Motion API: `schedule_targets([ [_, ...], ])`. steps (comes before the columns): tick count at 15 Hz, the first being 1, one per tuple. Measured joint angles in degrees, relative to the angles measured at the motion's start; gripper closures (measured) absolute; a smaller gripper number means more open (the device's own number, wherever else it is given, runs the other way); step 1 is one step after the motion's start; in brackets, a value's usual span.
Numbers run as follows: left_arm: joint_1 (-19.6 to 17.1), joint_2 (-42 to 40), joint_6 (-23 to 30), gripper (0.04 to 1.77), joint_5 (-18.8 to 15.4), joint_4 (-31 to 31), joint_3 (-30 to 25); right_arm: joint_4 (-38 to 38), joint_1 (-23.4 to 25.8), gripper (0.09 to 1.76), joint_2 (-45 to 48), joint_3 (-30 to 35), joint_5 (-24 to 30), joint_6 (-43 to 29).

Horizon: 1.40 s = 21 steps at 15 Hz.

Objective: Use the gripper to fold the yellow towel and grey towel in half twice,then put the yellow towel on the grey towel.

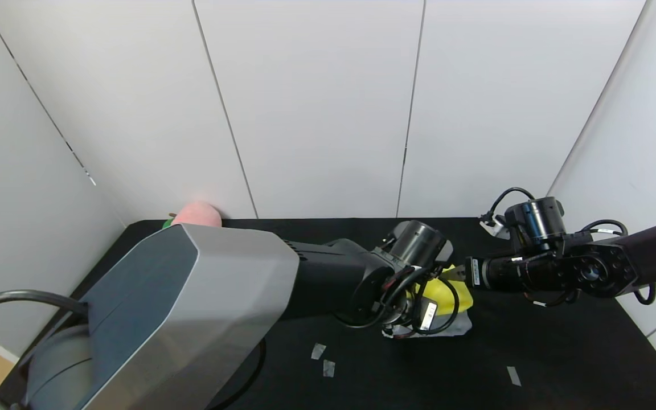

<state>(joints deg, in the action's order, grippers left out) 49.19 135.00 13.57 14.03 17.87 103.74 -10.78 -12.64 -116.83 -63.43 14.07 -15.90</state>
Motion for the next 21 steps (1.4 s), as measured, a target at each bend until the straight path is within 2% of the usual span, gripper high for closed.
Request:
schedule_targets([
  [3, -0.4, -0.9, -0.1, 0.39, 0.9, 0.0, 0.0, 0.0, 0.0, 0.42, 0.9, 0.3, 0.1, -0.1],
  [8, -0.7, -3.7, 0.0, 0.26, 0.9, 0.0, -0.5, 0.3, 0.0, 0.29, 3.4, 0.8, 0.2, -0.2],
  [11, -0.8, -4.3, 0.0, 0.2, 0.9, 0.2, -0.6, 0.3, 0.0, 0.24, 3.9, 0.9, 0.2, -0.2],
  [13, -0.8, -6.0, 0.0, 0.18, 0.9, 2.4, -1.1, 0.5, 0.0, 0.22, 5.6, 1.8, 0.3, -0.3],
  [21, -2.6, -14.6, -0.2, 0.12, 0.9, 3.8, -7.4, 0.6, -1.3, 0.17, 11.2, 3.5, 0.1, -0.4],
])
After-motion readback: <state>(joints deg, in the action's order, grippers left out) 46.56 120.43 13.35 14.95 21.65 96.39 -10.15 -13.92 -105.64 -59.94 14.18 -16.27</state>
